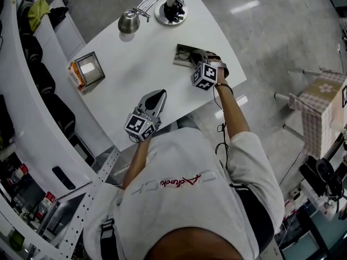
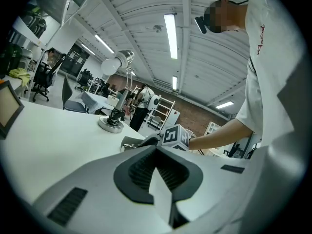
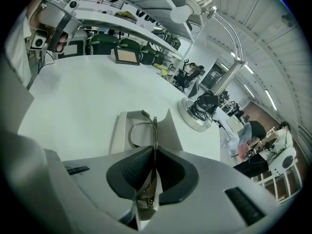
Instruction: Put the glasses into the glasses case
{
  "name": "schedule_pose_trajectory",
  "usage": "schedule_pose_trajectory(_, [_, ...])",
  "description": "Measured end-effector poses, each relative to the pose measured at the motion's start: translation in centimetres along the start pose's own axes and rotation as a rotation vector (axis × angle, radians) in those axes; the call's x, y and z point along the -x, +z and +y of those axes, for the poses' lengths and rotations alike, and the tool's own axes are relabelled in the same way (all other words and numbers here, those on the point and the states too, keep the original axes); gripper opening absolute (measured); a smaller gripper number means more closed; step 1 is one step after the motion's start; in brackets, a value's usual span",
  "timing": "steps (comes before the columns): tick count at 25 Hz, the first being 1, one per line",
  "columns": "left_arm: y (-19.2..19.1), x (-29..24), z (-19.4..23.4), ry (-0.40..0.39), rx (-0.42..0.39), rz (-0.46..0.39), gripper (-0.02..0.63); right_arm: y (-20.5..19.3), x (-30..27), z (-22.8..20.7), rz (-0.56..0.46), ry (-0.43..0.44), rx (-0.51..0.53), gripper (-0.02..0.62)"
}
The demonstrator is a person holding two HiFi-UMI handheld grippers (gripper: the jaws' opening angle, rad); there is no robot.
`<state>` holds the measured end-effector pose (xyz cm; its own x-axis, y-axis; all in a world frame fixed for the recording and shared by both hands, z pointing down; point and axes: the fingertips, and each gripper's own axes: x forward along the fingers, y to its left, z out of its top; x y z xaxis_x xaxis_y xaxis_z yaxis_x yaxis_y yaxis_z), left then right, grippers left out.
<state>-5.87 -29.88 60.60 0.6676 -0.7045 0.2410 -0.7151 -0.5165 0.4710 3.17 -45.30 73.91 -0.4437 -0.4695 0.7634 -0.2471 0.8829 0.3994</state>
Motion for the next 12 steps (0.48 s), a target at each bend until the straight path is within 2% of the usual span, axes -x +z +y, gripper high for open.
schedule_pose_trajectory(2, [0.0,0.0,-0.1,-0.003,0.000,0.000,0.009,0.1,0.0,0.0,-0.006,-0.005,0.007,0.030])
schedule_pose_trajectory(4, [0.0,-0.1,-0.1,-0.005,-0.002,0.002,0.009,0.1,0.1,0.1,-0.007,-0.012,0.019,0.108])
schedule_pose_trajectory(12, [0.3,0.2,-0.9,-0.033,-0.026,0.000,0.009,1.1,2.0,-0.5,-0.022,-0.082,0.033,0.129])
